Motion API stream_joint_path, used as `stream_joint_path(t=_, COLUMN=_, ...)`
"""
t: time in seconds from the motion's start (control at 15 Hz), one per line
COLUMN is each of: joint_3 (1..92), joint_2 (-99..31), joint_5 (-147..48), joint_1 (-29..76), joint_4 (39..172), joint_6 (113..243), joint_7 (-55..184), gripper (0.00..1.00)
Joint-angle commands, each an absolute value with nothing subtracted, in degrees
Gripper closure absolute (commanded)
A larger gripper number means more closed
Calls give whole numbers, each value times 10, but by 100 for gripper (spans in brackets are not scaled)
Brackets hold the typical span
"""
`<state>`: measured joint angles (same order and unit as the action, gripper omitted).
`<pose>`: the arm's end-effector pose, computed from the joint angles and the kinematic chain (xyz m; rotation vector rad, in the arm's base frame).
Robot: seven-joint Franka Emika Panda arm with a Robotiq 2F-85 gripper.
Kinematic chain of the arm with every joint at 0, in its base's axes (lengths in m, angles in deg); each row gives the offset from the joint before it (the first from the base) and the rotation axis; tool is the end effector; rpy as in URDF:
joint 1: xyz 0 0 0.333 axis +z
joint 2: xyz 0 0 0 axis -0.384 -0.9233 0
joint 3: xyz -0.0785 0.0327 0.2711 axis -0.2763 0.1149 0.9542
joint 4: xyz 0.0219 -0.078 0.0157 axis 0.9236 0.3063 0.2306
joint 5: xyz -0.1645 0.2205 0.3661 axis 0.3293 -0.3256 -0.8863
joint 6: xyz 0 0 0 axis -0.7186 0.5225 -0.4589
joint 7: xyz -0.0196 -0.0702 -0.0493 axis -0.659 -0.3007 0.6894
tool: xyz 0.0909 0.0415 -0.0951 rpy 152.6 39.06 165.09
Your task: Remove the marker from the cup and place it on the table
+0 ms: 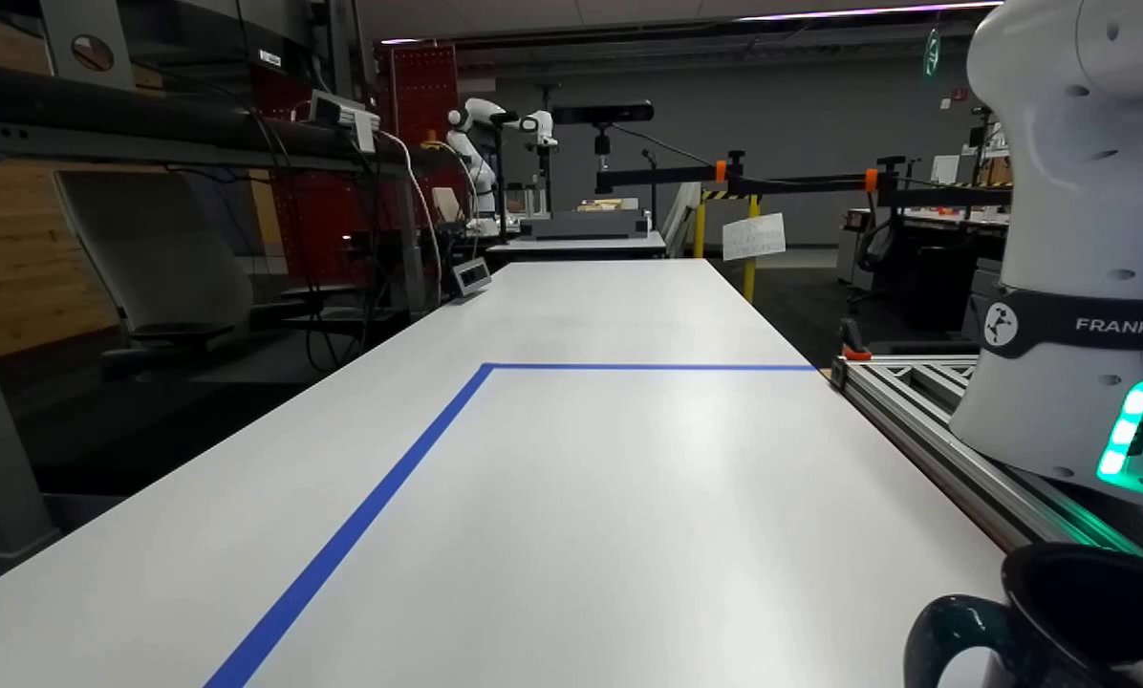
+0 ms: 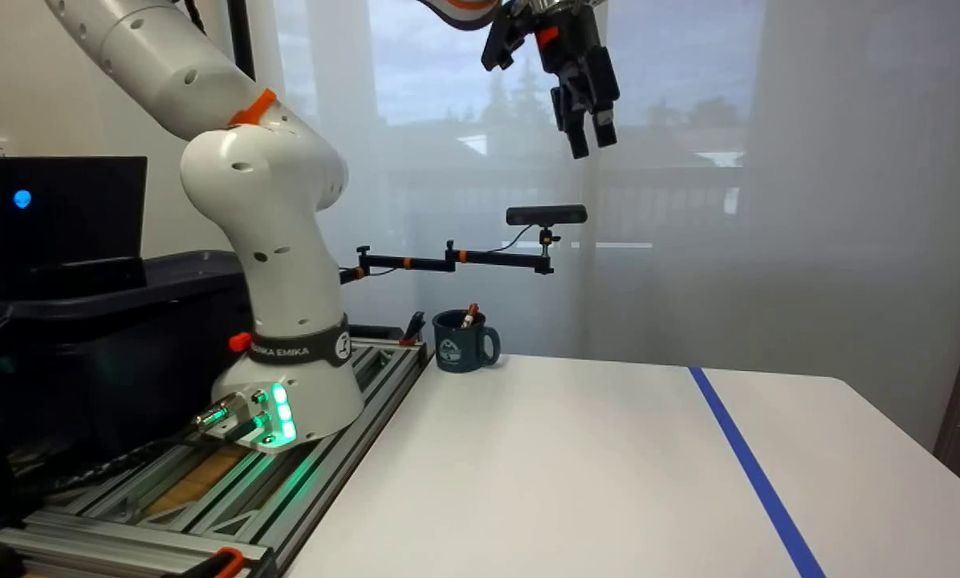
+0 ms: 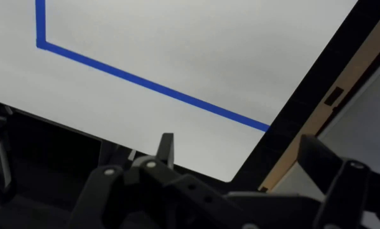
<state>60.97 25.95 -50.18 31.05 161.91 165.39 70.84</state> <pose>0.4253 0.1354 0.4447 2.9365 0.5217 0.4534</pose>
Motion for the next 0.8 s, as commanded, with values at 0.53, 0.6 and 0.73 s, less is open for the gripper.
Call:
stream_joint_path(t=0.53, joint_3=472, joint_2=96, joint_5=-706, joint_1=591, joint_4=1714, joint_6=2058, joint_7=885, gripper=0)
stream_joint_path(t=0.6, joint_3=455, joint_2=100, joint_5=-731, joint_1=611, joint_4=1716, joint_6=2062, joint_7=898, gripper=0)
stream_joint_path(t=0.73, joint_3=447, joint_2=114, joint_5=-754, joint_1=606, joint_4=1714, joint_6=2021, joint_7=857, gripper=0)
